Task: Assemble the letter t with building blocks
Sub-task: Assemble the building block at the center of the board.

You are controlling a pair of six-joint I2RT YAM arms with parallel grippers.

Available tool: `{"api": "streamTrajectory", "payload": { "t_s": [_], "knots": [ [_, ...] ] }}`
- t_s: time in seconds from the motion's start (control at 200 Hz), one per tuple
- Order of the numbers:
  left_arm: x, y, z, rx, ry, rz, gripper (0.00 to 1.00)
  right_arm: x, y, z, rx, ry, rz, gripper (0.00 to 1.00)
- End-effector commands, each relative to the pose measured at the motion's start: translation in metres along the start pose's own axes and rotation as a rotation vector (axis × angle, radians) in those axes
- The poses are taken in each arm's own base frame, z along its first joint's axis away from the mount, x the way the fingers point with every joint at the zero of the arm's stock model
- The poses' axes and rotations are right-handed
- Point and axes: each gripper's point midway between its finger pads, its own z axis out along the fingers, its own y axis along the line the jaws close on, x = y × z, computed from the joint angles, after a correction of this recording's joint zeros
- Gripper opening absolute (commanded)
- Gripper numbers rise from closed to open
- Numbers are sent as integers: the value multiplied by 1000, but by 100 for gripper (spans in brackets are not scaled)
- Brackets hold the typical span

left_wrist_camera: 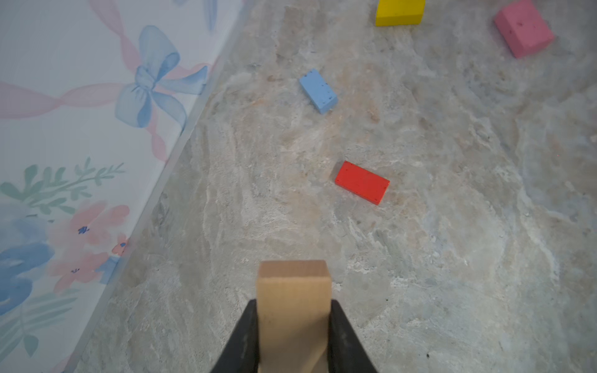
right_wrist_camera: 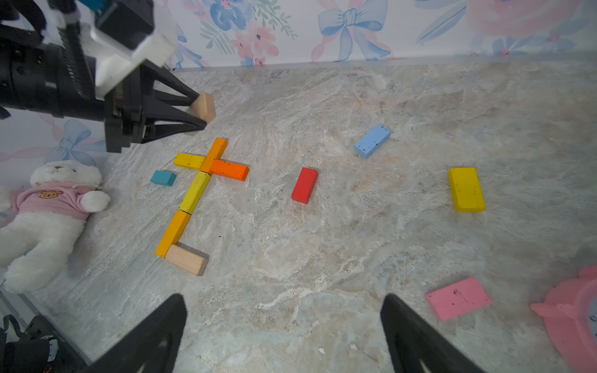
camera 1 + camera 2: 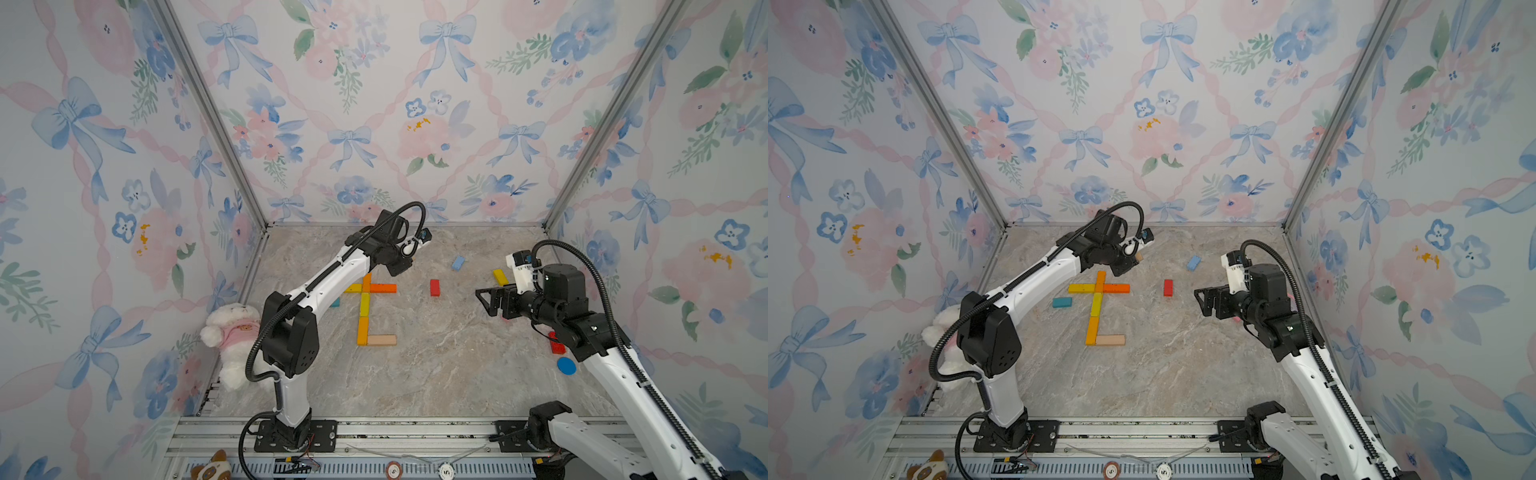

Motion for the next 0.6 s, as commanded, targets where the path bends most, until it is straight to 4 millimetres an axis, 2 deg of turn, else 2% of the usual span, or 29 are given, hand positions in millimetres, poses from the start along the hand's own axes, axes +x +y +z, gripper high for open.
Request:
{"api": "streamTrajectory", "payload": {
  "t_s": [0.0, 0.105, 0.29, 0.595],
  "knots": [
    [17, -38, 29, 85, 83, 226, 15, 5, -3, -2, 16, 16, 2, 96],
    [22, -60, 49, 135, 111, 263, 15, 6, -4, -2, 17, 21, 2, 96],
    [32, -81, 76, 173, 168, 302, 15, 7, -3, -5, 14, 15, -1, 96],
    [49, -85, 99, 179, 229, 315, 15, 14, -4, -7, 19, 25, -7, 96]
  ]
}}
